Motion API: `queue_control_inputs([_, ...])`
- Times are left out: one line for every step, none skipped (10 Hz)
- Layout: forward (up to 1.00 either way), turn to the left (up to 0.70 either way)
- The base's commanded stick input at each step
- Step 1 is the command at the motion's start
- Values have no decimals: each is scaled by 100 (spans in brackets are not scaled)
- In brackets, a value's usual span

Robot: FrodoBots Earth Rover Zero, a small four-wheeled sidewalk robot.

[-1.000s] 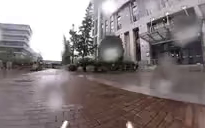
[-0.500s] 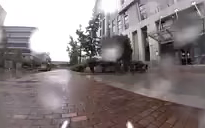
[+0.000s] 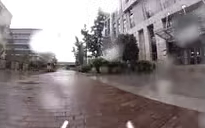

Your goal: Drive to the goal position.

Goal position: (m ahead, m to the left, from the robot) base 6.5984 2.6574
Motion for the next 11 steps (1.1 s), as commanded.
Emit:
queue_control_inputs([70, 14])
queue_control_inputs([70, 14])
queue_control_inputs([70, 14])
queue_control_inputs([70, 14])
queue_control_inputs([70, 14])
queue_control_inputs([70, 14])
queue_control_inputs([70, 14])
queue_control_inputs([70, 14])
queue_control_inputs([70, 14])
queue_control_inputs([70, 14])
queue_control_inputs([70, 14])
